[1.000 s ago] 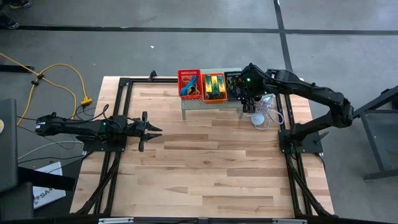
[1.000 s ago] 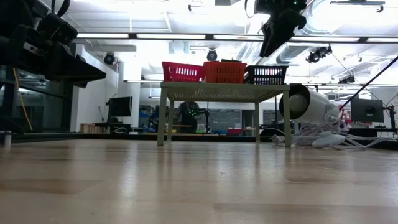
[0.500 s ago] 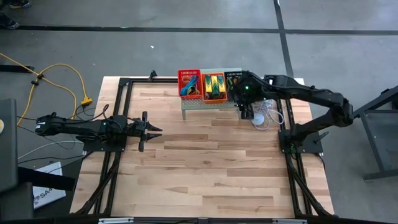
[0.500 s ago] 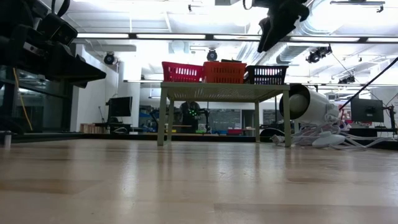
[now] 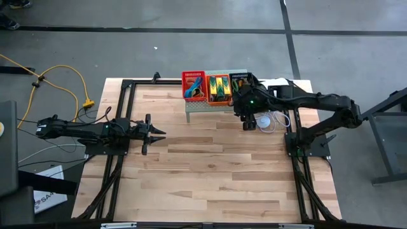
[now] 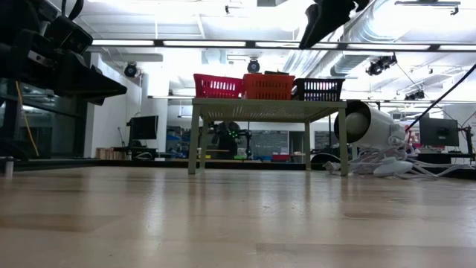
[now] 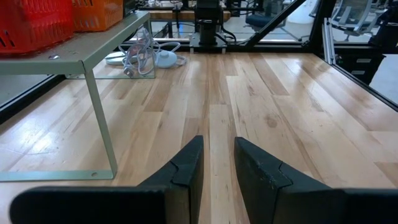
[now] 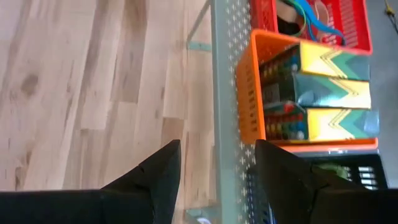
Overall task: Pick & Place Office Desk Supplies
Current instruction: Return to Home Position
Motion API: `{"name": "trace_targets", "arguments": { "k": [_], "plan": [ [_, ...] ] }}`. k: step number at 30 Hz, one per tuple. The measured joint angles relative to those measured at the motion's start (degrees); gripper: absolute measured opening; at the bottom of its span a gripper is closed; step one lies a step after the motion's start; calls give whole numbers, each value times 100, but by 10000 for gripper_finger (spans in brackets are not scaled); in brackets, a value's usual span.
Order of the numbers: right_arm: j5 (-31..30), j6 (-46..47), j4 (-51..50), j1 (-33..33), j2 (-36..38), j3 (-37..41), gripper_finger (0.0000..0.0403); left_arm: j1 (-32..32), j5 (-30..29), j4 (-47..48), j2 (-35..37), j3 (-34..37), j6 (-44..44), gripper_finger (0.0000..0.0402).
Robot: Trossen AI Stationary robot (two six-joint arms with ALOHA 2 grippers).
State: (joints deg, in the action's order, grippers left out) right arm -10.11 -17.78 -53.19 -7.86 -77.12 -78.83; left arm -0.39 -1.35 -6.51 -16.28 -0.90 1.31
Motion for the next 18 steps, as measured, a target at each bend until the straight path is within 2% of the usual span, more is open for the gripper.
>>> {"name": "trace_targets", "arguments": {
  "k": [3, 9, 18],
  "plan": [
    [73, 0, 96, 44, 0, 0, 194, -1, 0, 0, 0, 1, 1, 84],
    [614, 21, 351, 38, 0, 0, 194, -1, 0, 0, 0, 0, 1, 84],
    [462, 863, 393, 46, 245, 4, 194, 0, 1, 0, 0, 1, 1, 84]
  ]
}}
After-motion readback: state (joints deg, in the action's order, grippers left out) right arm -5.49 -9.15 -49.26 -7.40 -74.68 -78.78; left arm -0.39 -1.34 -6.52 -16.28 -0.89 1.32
